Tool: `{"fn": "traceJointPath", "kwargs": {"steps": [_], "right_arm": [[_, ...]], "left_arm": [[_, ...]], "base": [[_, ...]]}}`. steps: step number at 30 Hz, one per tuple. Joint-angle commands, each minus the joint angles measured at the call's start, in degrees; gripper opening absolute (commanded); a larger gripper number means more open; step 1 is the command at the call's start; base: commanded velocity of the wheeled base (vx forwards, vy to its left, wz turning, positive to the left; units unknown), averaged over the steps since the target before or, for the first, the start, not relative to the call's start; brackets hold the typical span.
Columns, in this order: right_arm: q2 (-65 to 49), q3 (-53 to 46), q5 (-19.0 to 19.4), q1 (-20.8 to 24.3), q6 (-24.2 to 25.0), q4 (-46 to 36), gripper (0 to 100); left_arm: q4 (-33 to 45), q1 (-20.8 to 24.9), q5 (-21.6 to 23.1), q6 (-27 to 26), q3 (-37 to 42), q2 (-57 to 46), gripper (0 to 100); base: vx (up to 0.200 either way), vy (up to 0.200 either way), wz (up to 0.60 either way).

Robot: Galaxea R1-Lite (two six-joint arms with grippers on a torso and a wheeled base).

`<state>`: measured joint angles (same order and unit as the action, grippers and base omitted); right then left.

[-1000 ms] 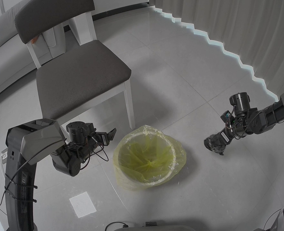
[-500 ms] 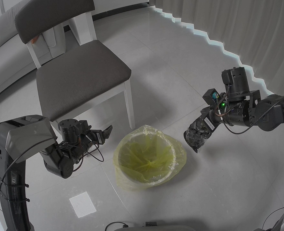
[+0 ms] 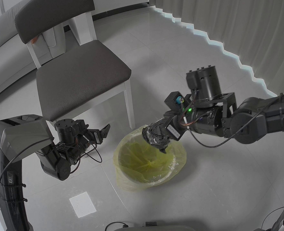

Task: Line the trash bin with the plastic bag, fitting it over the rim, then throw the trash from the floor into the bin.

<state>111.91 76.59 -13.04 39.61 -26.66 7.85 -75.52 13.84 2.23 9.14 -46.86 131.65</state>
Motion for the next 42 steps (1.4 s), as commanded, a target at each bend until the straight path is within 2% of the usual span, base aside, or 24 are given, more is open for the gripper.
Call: {"fn": "traceJointPath", "kwargs": {"steps": [1, 14, 18, 23, 24, 36, 42], "right_arm": [[4.63, 1.19, -0.14, 2.84, 0.12, 0.06, 0], [15.62, 3.56, -0.49, 3.72, 1.96, 1.03, 0], [17.64, 3.74, -0.49, 3.63, 3.63, 1.03, 0], [19.31, 3.91, -0.58, 3.63, 3.37, 0.94, 0], [19.49, 4.09, -0.58, 3.55, 3.37, 0.94, 100], [17.55, 5.41, -0.58, 1.61, 3.90, 1.11, 100], [12.81, 2.60, -0.49, -4.80, 3.90, 0.67, 100]], "left_arm": [[-0.59, -0.92, -0.03, 0.00, 0.89, -0.43, 100], [-5.07, -1.36, -0.03, 0.09, 5.29, -0.51, 100], [-5.16, -1.71, -0.03, 0.09, 5.99, -1.66, 100], [-5.16, -1.80, -0.03, 0.09, 5.82, -1.57, 100], [-5.16, -1.80, -0.03, 0.09, 5.64, -1.48, 100], [-5.16, -1.18, -0.03, 0.00, 5.38, -0.43, 100], [-5.16, 0.05, -0.03, 0.00, 5.38, 0.19, 100]], "base": [[0.000, 0.000, 0.00], [0.000, 0.000, 0.00], [0.000, 0.000, 0.00], [0.000, 0.000, 0.00], [0.000, 0.000, 0.00], [0.000, 0.000, 0.00], [0.000, 0.000, 0.00]]}}
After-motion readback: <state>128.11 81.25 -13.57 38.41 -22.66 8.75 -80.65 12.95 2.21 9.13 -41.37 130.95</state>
